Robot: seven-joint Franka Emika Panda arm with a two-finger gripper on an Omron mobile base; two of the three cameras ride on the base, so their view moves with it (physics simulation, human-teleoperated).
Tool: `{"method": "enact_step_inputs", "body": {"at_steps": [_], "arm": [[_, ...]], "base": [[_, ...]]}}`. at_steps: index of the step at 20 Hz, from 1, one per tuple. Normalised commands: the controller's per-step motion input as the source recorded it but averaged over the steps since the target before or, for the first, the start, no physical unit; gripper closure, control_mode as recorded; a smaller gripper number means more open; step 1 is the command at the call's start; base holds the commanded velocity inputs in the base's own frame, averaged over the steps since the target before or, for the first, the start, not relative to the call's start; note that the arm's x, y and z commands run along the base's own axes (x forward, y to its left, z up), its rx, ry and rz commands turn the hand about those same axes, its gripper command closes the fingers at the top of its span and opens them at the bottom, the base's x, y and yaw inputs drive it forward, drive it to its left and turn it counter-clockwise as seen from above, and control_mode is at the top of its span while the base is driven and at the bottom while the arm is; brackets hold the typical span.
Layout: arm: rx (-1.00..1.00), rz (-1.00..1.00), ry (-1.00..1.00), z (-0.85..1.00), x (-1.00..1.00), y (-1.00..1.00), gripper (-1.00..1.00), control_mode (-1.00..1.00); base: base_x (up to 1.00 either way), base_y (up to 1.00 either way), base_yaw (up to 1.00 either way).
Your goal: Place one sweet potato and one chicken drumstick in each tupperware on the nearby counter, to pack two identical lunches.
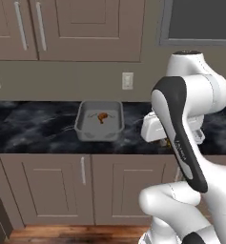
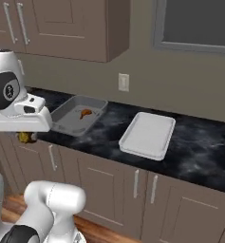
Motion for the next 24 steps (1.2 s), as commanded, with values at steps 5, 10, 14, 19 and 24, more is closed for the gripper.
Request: {"method": "enact_step_inputs", "body": {"at_steps": [5,10,14,19,24], "arm": [[0.00,0.00,0.00,0.00,0.00,0.00,1.00,1.00],[0.00,0.00,0.00,0.00,0.00,0.00,1.00,1.00],[0.00,0.00,0.00,0.00,0.00,0.00,1.00,1.00],[0.00,0.00,0.00,0.00,0.00,0.00,1.00,1.00],[0.00,0.00,0.00,0.00,0.00,0.00,1.00,1.00]], "base": [[0.26,0.90,-0.19],[0.00,0.56,-0.62],[0.03,0.49,-0.64],[0.32,0.86,-0.31],[0.63,0.47,0.00]]}}
